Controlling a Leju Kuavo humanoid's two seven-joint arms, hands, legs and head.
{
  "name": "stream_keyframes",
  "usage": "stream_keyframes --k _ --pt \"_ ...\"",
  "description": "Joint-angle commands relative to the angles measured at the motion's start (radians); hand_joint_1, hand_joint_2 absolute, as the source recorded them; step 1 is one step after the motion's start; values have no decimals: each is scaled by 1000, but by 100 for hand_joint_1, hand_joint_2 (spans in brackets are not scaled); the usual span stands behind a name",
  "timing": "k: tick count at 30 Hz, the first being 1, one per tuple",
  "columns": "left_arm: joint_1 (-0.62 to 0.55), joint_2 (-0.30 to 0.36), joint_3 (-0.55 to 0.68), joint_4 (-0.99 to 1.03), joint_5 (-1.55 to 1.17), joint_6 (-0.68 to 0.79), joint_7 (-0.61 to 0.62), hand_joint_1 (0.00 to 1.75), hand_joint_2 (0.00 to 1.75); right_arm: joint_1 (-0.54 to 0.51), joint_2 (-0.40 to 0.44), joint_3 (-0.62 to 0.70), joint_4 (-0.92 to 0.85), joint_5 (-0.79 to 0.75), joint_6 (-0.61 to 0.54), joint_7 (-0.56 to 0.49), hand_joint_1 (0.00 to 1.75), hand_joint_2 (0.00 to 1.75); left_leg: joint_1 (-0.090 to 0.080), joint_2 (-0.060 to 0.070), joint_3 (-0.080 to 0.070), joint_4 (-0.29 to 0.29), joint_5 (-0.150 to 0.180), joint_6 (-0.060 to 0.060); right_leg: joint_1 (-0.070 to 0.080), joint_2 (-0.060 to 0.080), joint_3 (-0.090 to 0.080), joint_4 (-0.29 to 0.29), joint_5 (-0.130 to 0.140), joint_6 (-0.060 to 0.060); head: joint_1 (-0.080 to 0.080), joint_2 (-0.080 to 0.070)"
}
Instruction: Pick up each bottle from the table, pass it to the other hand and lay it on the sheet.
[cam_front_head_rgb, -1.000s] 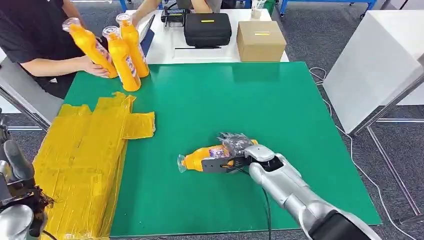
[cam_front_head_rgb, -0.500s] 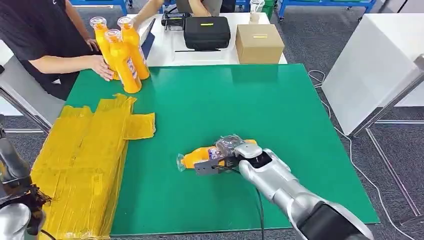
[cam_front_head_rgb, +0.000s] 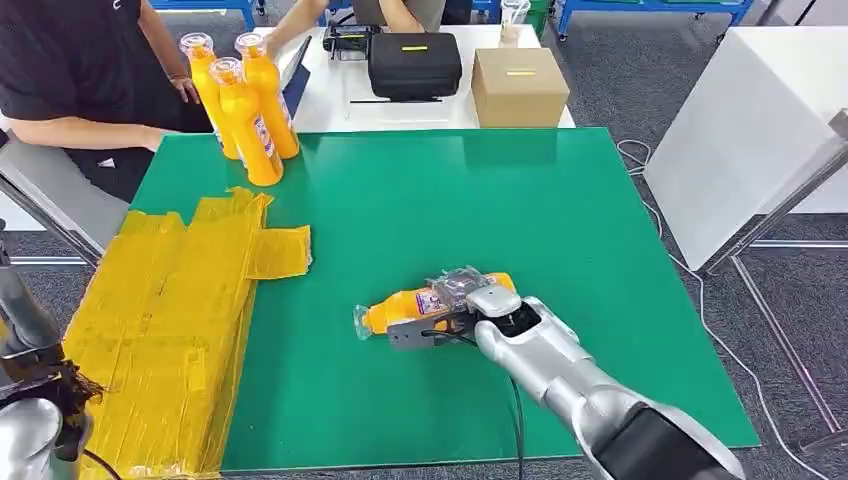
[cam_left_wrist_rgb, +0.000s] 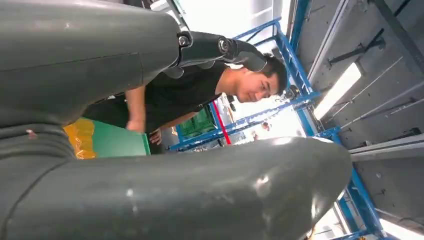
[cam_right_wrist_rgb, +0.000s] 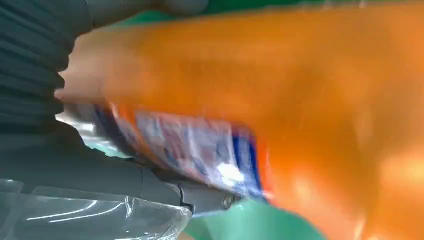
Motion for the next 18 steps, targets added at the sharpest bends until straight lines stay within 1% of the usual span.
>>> stream_keyframes --k 1,4,10,16,18 --pt "-27 -21 15 56 -7 -7 4 0 0 53 -30 -17 27 20 26 23 0 175 2 -6 -2 -1 2 -4 2 -7 1 -2 0 -1 0 0" --pt "-23 -22 22 53 -5 -12 1 0 0 72 -40 -38 2 35 38 27 0 175 2 -4 0 -1 1 -2 1 -5 2 -2 0 -1 0 0" --pt "-14 -27 24 41 -7 -14 1 0 0 105 -47 -71 -37 60 45 49 0 175 2 -5 1 -2 1 -2 2 -7 4 -3 0 -1 0 0" --pt "-12 -27 24 42 -7 -14 1 0 0 107 -48 -72 -37 60 44 49 0 175 1 -5 0 -1 1 -2 1 -6 2 -2 0 -1 0 0" --pt "-5 -28 27 32 -8 -13 1 0 0 121 -52 -88 -62 73 53 63 0 175 1 -5 0 -1 1 -2 1 -6 2 -2 0 -1 0 0"
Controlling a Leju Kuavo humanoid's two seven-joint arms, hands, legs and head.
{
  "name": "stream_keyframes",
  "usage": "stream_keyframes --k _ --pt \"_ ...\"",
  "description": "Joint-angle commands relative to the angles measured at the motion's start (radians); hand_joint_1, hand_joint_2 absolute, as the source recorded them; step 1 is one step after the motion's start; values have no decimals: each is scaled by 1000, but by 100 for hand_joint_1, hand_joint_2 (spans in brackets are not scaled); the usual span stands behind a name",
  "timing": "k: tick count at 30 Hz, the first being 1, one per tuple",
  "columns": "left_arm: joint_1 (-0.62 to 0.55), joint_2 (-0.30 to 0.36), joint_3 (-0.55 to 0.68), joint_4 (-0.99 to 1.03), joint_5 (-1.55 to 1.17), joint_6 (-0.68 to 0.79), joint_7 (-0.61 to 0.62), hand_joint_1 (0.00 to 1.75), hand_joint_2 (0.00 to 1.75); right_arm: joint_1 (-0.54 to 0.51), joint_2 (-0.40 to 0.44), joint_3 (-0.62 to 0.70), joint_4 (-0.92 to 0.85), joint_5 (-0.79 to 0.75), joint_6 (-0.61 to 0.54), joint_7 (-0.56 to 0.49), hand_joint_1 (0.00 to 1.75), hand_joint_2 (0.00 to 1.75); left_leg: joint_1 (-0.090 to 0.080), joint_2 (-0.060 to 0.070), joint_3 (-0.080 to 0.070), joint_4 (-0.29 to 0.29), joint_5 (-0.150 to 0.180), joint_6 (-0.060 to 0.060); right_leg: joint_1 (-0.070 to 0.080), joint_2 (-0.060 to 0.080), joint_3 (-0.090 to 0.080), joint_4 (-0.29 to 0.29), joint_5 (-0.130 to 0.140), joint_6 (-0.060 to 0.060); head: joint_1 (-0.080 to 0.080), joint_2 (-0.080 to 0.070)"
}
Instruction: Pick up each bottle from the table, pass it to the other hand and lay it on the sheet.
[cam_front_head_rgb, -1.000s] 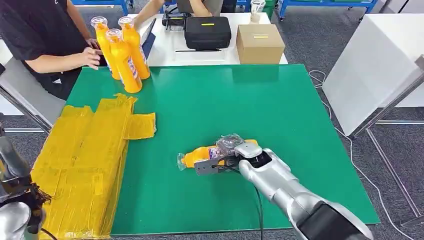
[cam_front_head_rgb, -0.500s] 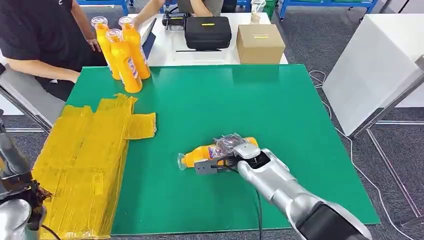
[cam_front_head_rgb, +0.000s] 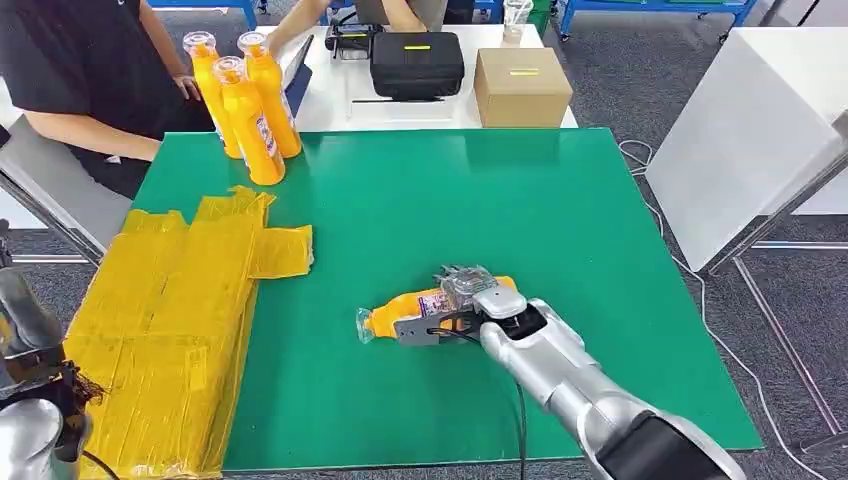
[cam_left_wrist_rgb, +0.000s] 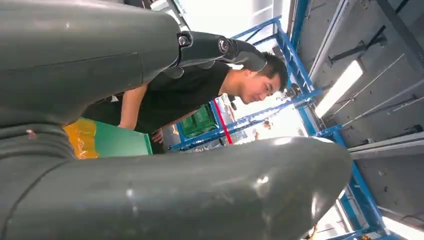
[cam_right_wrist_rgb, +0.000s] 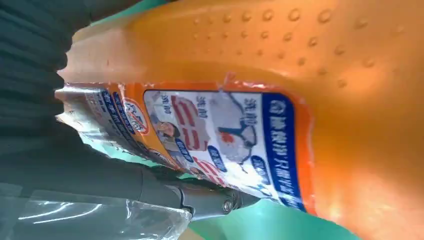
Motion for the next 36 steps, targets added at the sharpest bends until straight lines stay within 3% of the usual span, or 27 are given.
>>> stream_keyframes --k 1,12,26,27,28,36 --pt "-5 -25 25 26 1 0 2 0 0 89 -42 -32 -15 25 31 24 0 175 1 -3 1 -1 0 -2 1 -4 3 -2 0 -1 0 0" --pt "15 -29 34 12 -7 -18 10 0 0 125 -60 -101 -40 92 45 24 0 175 1 -4 1 -1 0 -3 2 -6 3 -3 0 -1 0 0" --pt "22 -22 48 13 2 -22 6 0 0 88 -92 -78 19 91 68 -35 0 175 1 -3 2 -1 0 -2 1 -4 3 -2 0 0 0 0" --pt "21 -21 49 14 2 -21 6 0 0 86 -95 -75 22 90 65 -37 66 175 1 -4 1 -1 0 -3 1 -5 3 -3 0 -1 0 0" --pt "21 -21 50 15 4 -21 4 0 0 81 -99 -66 30 83 71 -51 175 175 1 -3 1 -1 0 -2 1 -4 3 -2 0 -1 0 0" --pt "26 -15 54 11 9 -15 0 0 0 59 -105 -36 63 65 70 -69 175 175 1 -4 1 -1 1 -3 1 -5 3 -3 0 -1 0 0"
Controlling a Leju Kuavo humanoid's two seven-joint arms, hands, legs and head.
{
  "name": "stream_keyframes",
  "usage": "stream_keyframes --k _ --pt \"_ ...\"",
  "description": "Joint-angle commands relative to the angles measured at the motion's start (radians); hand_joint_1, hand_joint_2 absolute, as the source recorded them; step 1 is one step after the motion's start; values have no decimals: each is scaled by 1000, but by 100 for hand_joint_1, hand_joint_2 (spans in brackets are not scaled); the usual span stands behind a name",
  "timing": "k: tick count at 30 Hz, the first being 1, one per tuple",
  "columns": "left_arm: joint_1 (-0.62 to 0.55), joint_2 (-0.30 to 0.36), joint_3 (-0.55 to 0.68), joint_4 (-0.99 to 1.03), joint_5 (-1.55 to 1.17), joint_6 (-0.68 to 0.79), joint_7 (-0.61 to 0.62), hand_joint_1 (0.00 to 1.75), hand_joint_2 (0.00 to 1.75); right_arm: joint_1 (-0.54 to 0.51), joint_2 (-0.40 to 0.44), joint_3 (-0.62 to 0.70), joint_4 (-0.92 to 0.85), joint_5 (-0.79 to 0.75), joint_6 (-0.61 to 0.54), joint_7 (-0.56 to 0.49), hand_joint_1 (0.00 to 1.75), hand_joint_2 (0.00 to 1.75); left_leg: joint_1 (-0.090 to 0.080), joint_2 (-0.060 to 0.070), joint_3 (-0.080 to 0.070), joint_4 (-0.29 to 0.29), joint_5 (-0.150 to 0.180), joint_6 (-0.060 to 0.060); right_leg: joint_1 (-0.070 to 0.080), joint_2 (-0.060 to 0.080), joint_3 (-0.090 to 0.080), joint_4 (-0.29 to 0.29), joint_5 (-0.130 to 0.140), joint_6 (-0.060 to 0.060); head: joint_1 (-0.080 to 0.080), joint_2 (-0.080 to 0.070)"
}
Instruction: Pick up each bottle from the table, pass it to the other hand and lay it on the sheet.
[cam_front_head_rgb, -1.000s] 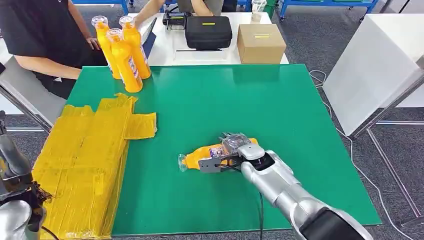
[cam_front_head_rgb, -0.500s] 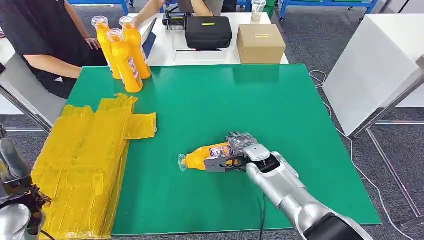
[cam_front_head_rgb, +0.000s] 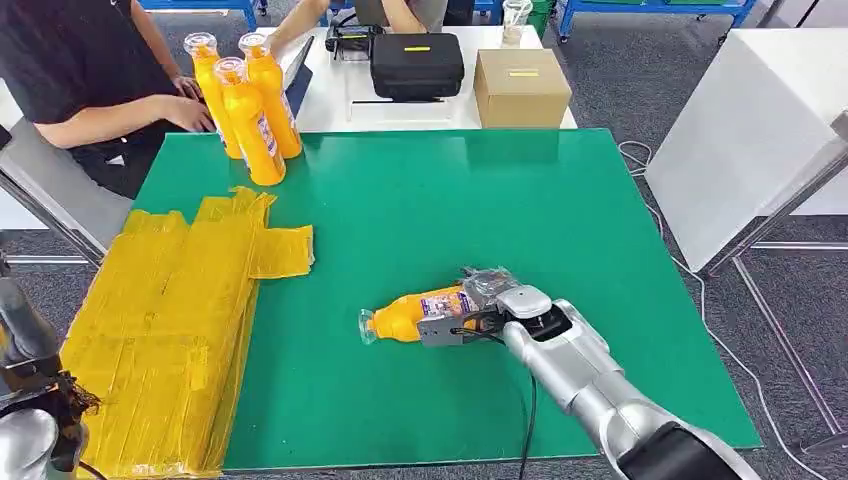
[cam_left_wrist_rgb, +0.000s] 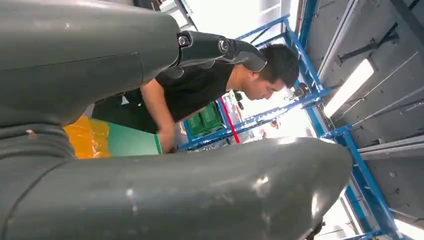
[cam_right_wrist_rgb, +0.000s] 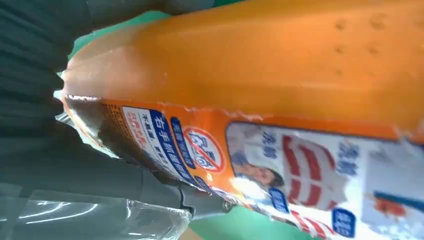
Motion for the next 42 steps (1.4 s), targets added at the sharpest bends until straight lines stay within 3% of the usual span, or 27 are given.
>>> stream_keyframes --k 1,9,12,17,20,23,25,26,33,39,40,42 --pt "-1 -9 24 12 10 5 -3 0 0 8 -38 61 137 -6 16 -14 175 175 1 -2 1 -1 0 -2 1 -3 2 -1 0 -1 0 0" --pt "40 5 53 -14 34 9 -19 0 0 -46 -50 113 187 -62 10 -47 175 175 2 -2 1 -1 0 -3 2 -3 3 -2 0 -1 0 0" --pt "86 4 62 -48 37 -7 -10 0 0 -36 -68 64 76 -206 2 -46 175 175 2 -1 1 -1 0 -3 2 -2 2 -2 0 -1 0 0" --pt "91 1 63 -52 36 -8 -10 0 0 -33 -86 72 25 -230 35 -26 175 175 1 -2 -1 0 0 -2 1 -2 0 -1 0 0 0 0" --pt "121 -3 69 -69 68 -49 4 0 0 -21 -113 24 -92 -401 31 -48 175 175 2 -3 -3 0 0 -3 1 -4 0 -1 -1 -1 0 0" --pt "185 -23 63 -106 145 -141 20 0 0 19 -142 -63 -343 -671 43 -45 175 175 1 -1 -5 1 -1 -3 0 -3 -4 1 -1 0 0 0" --pt "223 -18 27 -114 256 -244 28 0 0 50 -111 -111 -466 -843 10 -30 175 175 0 0 -7 0 -1 -2 0 0 -5 1 0 0 0 0" --pt "237 -21 10 -117 294 -272 32 0 175 69 -107 -112 -515 -878 -23 -23 175 175 0 1 -8 2 -2 -3 0 0 -7 3 -2 0 1 0" --pt "247 -20 -173 -117 374 -325 13 0 175 223 -97 -88 -680 -987 -207 -80 175 175 2 -5 -11 0 -2 -4 2 -6 -9 1 -3 -1 0 0" --pt "234 -20 -204 -105 382 -328 13 0 175 232 -87 -85 -682 -996 -224 -90 175 175 1 -4 -13 0 -1 -2 1 -5 -11 0 -2 0 0 0" --pt "172 -50 -358 -73 468 -336 28 0 175 248 16 -48 -683 -923 -339 -79 175 175 1 -6 -12 0 -2 -3 1 -6 -10 0 -4 1 0 0" --pt "158 -70 -392 -76 473 -343 31 0 175 242 41 -38 -676 -888 -362 -56 175 175 1 -4 -14 0 -1 -4 1 -5 -11 1 -3 1 0 0"
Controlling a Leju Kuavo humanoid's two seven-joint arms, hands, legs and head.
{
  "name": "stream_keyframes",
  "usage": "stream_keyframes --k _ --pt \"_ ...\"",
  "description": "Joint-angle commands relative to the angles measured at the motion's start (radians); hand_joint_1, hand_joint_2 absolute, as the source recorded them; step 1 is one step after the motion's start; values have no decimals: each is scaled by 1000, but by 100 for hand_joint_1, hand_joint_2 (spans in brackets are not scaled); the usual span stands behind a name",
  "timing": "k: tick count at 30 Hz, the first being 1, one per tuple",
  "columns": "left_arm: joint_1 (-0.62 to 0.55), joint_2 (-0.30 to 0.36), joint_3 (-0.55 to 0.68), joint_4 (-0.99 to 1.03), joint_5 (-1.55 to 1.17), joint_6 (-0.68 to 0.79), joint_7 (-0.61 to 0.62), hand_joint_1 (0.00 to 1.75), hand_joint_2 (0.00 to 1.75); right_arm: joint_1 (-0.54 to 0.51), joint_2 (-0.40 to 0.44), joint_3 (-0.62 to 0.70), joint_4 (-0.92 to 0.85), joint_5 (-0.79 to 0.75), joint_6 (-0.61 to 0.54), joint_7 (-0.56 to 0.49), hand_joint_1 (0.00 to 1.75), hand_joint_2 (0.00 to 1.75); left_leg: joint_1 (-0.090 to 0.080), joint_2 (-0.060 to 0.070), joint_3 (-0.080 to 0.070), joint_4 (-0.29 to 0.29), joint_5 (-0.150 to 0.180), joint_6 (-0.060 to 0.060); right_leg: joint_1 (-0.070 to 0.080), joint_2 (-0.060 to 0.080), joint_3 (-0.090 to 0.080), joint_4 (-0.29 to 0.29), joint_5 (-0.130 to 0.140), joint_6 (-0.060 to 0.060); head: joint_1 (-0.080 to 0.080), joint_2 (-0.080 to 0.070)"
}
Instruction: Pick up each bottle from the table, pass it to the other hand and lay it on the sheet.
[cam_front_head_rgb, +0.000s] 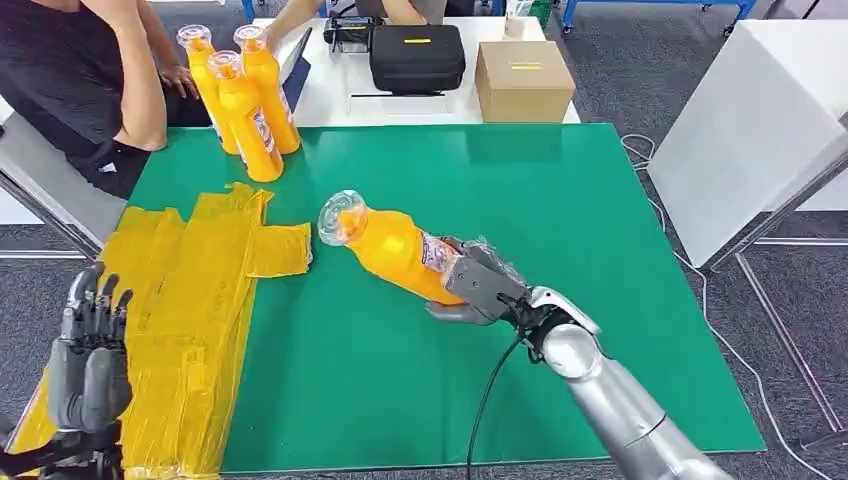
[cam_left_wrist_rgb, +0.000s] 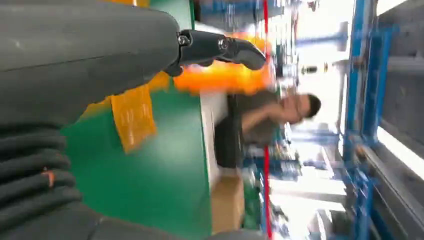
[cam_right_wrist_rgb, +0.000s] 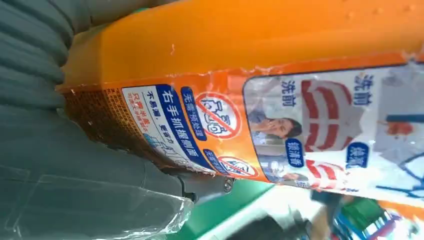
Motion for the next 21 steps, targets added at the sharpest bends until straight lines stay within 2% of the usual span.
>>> stream_keyframes --k 1,5,9,13,21 --pt "-104 -77 -378 53 127 -26 24 0 175 94 163 45 -142 77 -200 12 175 175 0 0 0 0 -1 -3 0 -1 1 0 0 -1 0 0" --pt "-162 -116 -445 76 135 -17 40 0 175 89 228 74 -109 175 -281 46 175 175 0 0 0 0 -1 -2 0 -2 0 0 0 0 0 0" --pt "-194 -136 -469 95 138 -8 52 0 175 73 261 83 -85 222 -315 64 175 175 0 0 0 0 -1 -2 0 -1 1 0 0 0 0 0" --pt "-197 -140 -474 96 138 -8 53 0 175 69 268 86 -82 226 -317 67 175 175 1 1 2 0 -2 -4 1 -1 2 0 -1 -1 0 0" --pt "-210 -185 -470 98 157 -5 87 0 175 20 352 114 -16 312 -355 90 175 175 0 3 0 0 -1 -3 0 2 0 0 0 0 0 0"
